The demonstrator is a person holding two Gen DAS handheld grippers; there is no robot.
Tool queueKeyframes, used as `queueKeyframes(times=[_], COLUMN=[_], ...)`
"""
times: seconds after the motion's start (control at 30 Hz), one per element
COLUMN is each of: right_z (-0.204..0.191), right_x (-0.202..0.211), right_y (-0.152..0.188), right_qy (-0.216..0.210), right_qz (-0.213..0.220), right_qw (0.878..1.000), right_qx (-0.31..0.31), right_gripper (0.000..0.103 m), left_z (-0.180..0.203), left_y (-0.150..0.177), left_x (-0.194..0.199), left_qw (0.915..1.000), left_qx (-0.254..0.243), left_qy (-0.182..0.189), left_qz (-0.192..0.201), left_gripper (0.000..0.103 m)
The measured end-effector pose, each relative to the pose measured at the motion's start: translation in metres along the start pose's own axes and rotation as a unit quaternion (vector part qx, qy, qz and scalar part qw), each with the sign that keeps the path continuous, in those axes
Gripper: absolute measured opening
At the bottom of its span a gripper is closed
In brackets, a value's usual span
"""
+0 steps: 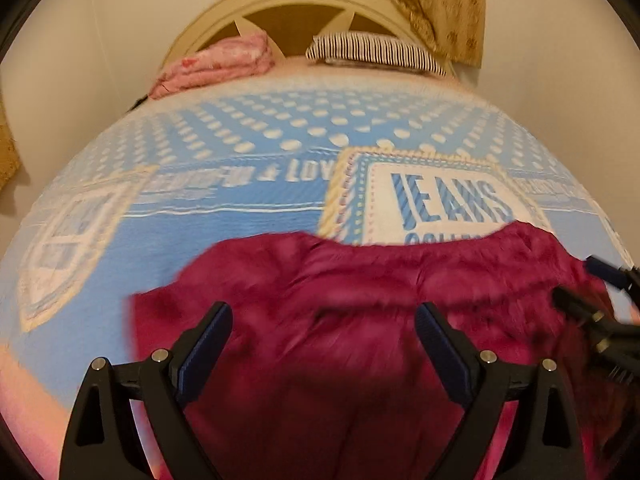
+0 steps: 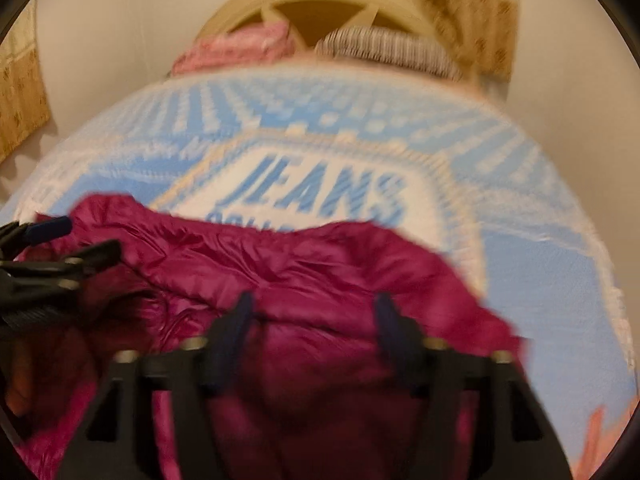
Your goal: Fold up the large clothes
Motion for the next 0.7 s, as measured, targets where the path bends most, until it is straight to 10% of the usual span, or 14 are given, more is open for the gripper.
queueKeyframes(times=[0.43, 0.7], right_z=[0.090, 0.114], right_x=[0.129, 0.198], right_y=[0.190, 0.277], right_qy=[-0.005, 0.008], right_qz=[-0.095, -0.109], right_qw=[0.994, 0.988], right_qx=[-0.059, -0.110], right_gripper=[0.086, 0.086], left_z=[-0.050, -0.049], left_y=[0.217, 0.282], left_x=[0.159, 0.205], left_qw=[0.9982, 0.9981], left_qx=[0.002, -0.004], left_qy=[-0.034, -0.044], left_qz=[-0.049, -0.043], left_gripper=[0.093, 0.093])
Point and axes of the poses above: each gripper's, at about its wrist camera, not at the fingertips, and x roughly against the way its jaws point, z to its right, y to its underside, the point moved 10 cm from there along -x, roughly the way its jaws point, and after that the axes turned 13 degrees about y, right-handed, at the moved point
